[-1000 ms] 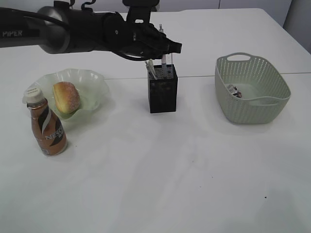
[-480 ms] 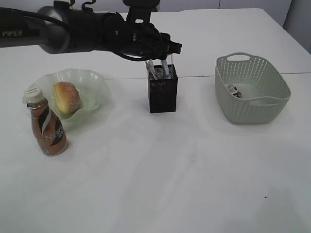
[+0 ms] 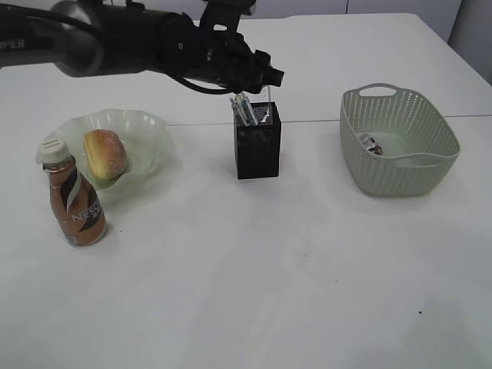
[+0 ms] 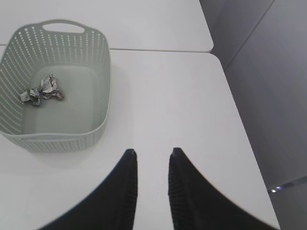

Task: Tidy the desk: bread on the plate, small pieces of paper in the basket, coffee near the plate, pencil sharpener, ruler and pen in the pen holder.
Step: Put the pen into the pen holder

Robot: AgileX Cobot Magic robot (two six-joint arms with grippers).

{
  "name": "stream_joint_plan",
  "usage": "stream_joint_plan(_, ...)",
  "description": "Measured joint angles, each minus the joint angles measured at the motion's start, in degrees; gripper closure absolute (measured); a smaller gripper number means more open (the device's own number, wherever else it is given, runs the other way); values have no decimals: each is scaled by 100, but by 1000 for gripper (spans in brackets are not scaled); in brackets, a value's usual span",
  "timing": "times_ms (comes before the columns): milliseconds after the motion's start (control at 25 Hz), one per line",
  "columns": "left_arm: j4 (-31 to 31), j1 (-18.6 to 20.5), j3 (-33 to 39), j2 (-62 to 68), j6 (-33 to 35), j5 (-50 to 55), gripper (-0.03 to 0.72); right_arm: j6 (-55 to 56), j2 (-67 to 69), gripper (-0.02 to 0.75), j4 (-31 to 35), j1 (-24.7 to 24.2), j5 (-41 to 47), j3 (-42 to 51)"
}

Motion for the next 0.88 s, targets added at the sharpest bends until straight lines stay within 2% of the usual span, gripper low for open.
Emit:
stream_joint_plan(240, 357, 21, -13, -598, 0, 761, 302, 0, 0, 542, 136, 0, 0, 0)
stream_joint_plan(520, 784, 21, -223, -961, -37, 2468, 306, 12, -85, 542, 170, 109, 220, 0)
stream_joint_plan(720, 1130, 21, -837, -1252, -622, 3697, 307, 12, -115, 542, 189, 242, 653, 0)
stream_joint_plan(880, 1436, 28, -1682, -1447, -1049, 5125, 311, 12, -157, 542, 245, 247, 1146, 0)
